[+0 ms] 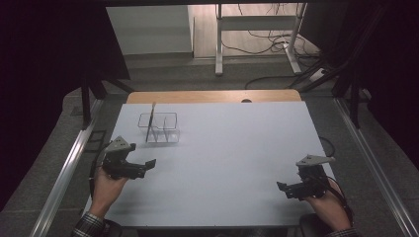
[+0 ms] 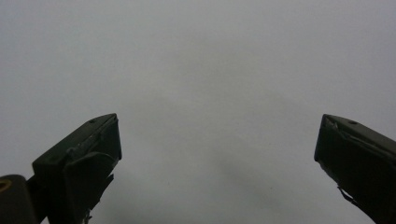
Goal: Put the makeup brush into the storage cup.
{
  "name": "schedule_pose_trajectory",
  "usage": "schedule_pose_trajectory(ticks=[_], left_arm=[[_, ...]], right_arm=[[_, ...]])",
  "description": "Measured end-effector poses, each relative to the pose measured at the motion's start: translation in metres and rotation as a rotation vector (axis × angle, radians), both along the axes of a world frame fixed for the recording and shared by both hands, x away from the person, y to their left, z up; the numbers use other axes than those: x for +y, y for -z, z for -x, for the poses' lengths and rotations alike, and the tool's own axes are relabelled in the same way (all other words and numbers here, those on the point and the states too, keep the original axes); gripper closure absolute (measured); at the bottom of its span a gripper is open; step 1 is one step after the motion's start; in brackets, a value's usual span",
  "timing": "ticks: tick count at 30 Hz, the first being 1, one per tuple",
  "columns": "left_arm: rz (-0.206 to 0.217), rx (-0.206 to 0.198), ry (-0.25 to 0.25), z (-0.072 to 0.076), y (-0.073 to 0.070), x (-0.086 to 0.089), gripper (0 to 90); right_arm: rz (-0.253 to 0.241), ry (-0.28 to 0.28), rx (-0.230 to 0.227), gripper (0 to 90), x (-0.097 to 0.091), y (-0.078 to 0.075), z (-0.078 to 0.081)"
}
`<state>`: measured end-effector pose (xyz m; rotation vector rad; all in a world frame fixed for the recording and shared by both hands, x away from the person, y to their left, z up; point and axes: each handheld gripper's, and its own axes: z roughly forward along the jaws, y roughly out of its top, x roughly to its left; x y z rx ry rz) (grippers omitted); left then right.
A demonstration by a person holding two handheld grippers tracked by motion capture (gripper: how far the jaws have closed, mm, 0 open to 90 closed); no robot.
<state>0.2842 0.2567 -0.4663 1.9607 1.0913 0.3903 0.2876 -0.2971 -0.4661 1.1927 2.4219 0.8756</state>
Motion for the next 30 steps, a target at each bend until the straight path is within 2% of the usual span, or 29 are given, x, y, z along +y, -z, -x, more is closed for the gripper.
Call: schedule_pose_trajectory(ticks=[10,30], left_arm=[[0.006,0.001,-0.015,0.015,0.0,0.009,0.0],[-0.029,0.027,-0.047,0.044,0.007,0.024,0.0]], right_arm=[[0.001,0.001,-0.002,0.6,0.0,0.0,0.0],[0.002,0.003,-0.001,0.6,0.0,0.0,0.0]])
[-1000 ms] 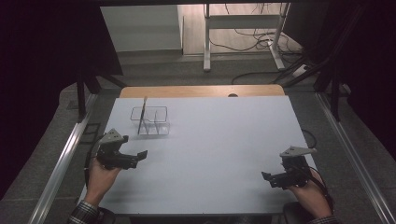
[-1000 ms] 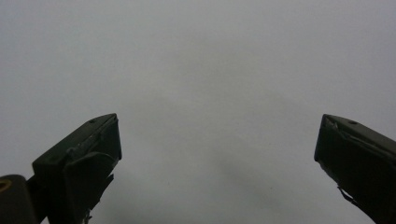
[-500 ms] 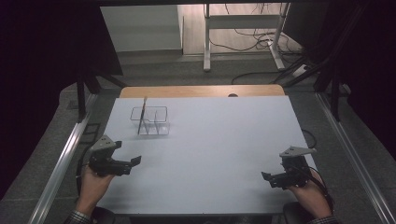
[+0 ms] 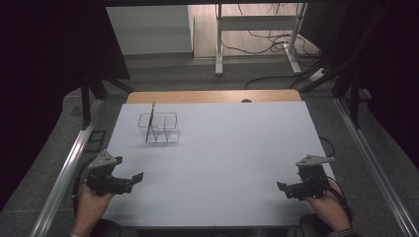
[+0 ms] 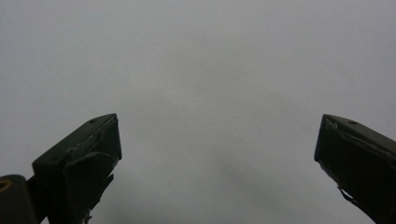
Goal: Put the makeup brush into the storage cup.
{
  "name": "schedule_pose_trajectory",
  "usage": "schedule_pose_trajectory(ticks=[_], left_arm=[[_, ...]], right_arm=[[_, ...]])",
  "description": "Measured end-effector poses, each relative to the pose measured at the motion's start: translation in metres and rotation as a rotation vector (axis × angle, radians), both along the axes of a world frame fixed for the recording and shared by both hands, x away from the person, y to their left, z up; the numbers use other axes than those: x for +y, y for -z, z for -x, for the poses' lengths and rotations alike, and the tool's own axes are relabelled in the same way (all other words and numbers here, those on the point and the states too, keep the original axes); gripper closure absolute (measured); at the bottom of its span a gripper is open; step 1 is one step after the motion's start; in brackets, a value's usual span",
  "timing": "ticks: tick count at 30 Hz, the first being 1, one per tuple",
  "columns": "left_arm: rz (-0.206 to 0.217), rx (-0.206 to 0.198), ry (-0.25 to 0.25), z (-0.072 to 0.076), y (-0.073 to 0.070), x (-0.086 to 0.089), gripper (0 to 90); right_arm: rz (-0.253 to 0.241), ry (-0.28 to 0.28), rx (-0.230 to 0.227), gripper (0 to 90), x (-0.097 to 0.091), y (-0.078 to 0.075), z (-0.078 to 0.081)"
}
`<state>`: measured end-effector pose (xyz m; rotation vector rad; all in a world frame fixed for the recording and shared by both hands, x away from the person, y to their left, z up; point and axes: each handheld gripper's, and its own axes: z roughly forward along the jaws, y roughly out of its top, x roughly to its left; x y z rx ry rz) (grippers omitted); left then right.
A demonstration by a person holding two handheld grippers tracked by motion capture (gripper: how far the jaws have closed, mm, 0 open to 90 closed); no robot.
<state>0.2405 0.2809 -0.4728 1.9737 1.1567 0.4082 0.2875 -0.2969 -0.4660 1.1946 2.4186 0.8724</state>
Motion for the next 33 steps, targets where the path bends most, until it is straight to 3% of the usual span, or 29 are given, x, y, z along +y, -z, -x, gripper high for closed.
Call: schedule_pose_trajectory(ticks=[22,33], left_arm=[[-0.055,0.026,-0.034,0.027,0.008,0.012,0.0],[-0.087,0.056,-0.043,0.03,0.013,0.016,0.0]], right_arm=[[0.005,0.002,-0.002,0.6,0.0,0.0,0.0],[0.006,0.001,-0.001,0.6,0.001,0.0,0.0]])
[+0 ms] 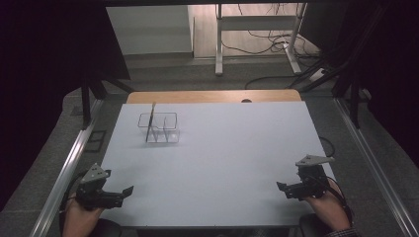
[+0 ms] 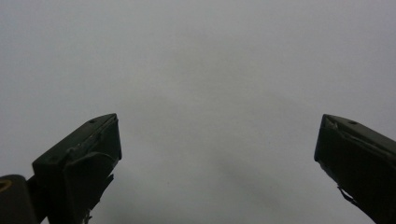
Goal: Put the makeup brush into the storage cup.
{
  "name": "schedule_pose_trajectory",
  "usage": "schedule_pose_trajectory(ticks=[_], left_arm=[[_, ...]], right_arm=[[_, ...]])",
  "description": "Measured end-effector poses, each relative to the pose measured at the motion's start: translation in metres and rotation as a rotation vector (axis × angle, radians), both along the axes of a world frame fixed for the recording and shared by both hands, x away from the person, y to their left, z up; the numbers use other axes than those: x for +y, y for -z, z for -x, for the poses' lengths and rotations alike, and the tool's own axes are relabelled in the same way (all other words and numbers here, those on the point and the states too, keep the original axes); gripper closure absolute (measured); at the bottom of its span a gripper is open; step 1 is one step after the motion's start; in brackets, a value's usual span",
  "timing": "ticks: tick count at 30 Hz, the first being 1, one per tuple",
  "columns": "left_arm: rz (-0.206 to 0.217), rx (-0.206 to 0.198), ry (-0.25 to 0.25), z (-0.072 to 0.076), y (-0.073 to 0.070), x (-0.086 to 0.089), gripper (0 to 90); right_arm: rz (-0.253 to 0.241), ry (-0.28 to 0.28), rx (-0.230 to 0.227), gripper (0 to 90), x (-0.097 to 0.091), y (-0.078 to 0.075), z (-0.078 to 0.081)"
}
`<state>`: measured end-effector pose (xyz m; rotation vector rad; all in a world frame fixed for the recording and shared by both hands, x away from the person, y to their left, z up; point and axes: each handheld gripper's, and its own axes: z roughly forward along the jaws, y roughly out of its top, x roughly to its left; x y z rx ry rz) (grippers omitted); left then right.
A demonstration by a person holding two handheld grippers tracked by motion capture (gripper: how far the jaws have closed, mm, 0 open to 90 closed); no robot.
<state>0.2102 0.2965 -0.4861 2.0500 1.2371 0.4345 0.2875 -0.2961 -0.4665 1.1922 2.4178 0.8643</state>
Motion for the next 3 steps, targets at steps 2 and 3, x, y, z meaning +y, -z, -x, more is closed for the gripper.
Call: schedule_pose_trajectory(ticks=[2,3], left_arm=[[0.0,0.0,0.0,-0.0005,-0.0001,-0.0008,0.0],[-0.005,0.003,0.001,-0.0008,-0.0001,-0.0013,0.0]], right_arm=[[0.003,0.0,0.001,0.6,-0.0002,0.0003,-0.0001],[0.0,0.0,0.002,0.6,-0.0004,0.0006,-0.0004]])
